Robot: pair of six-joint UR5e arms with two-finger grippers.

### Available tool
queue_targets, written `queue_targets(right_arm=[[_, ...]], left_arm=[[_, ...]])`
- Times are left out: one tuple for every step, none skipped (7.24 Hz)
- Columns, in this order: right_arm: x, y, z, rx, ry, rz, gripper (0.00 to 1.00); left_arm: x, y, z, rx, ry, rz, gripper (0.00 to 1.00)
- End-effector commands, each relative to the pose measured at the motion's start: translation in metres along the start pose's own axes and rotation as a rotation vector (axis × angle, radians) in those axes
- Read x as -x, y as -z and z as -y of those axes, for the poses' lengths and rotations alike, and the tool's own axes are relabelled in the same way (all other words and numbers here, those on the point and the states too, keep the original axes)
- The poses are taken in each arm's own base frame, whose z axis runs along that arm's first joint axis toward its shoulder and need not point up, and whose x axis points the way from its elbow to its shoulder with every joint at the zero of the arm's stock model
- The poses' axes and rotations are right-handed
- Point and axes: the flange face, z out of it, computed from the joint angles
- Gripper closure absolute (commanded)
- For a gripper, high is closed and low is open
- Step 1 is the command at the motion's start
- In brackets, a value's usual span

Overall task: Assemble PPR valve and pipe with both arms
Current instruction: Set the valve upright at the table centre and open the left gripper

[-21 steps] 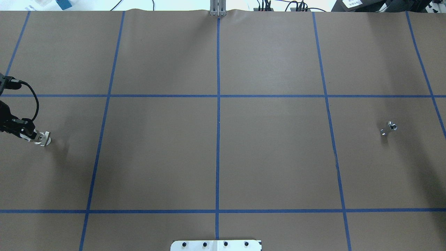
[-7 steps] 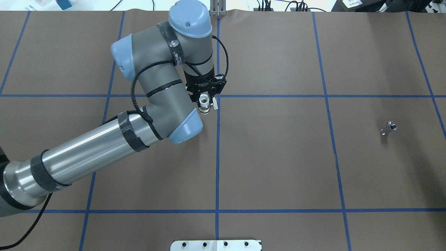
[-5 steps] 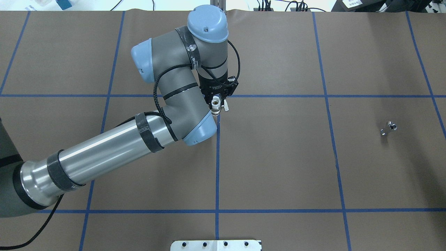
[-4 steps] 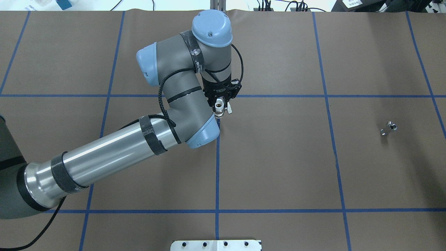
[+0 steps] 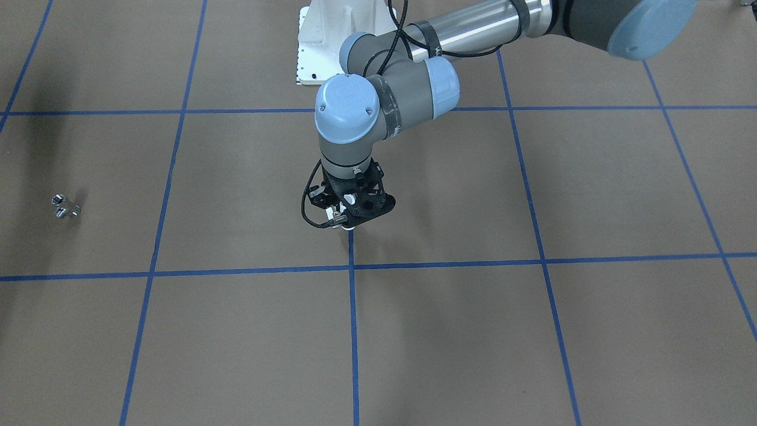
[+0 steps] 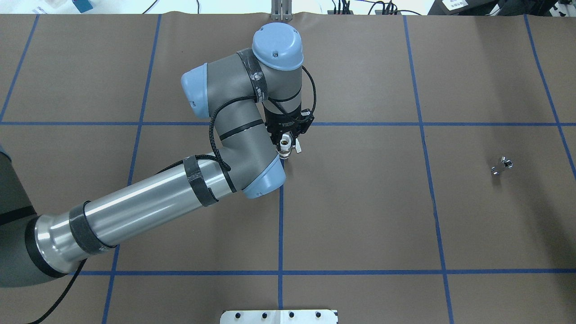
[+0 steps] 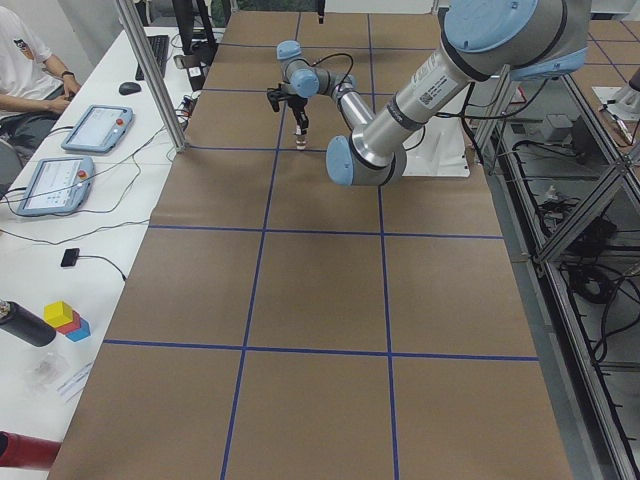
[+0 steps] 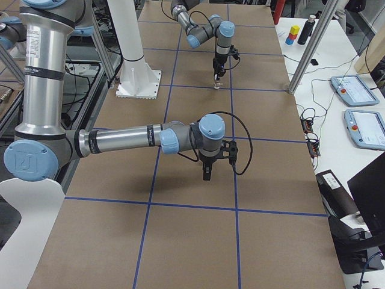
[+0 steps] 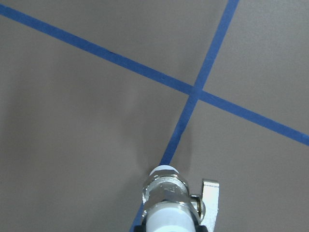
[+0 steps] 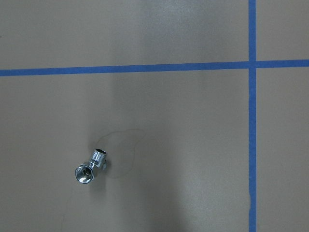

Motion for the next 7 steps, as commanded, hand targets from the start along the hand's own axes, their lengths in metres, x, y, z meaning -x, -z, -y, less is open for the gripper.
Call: queue_targets(right_arm=[[-0.0001, -0.0001, 0.0000, 0.000, 0.000, -0.001, 0.01], [0.0005, 0.0004, 0.0000, -0.001, 0.001, 0.000, 0.01], [0.0005, 0.0004, 0.0000, -0.001, 0.001, 0.000, 0.01], [0.0005, 0.0004, 0.0000, -0.001, 0.001, 0.000, 0.01], [0.0005, 0.0004, 0.0000, -0.001, 0.001, 0.000, 0.01], [0.0005, 0.0004, 0.0000, -0.001, 0.001, 0.000, 0.01], [0.0005, 0.0004, 0.0000, -0.001, 0.001, 0.000, 0.01]], left_arm=[[0.0018, -0.0032, -0.0003, 0.002, 0.002, 0.005, 1.00], [0.0018, -0.0032, -0.0003, 0.002, 0.002, 0.005, 1.00], [0.0027, -0.0047, 0.0005, 0.002, 0.004, 0.008, 1.00], [0.0055, -0.0073, 0.0017, 0.002, 0.005, 0.011, 1.00], [0.0051, -0.0077, 0.0006, 0.003, 0.003, 0.009, 1.00], [0.0049, -0.0075, 0.0005, 0.003, 0.002, 0.007, 0.92], [0.0049, -0.0075, 0.0005, 0.003, 0.002, 0.007, 0.74]])
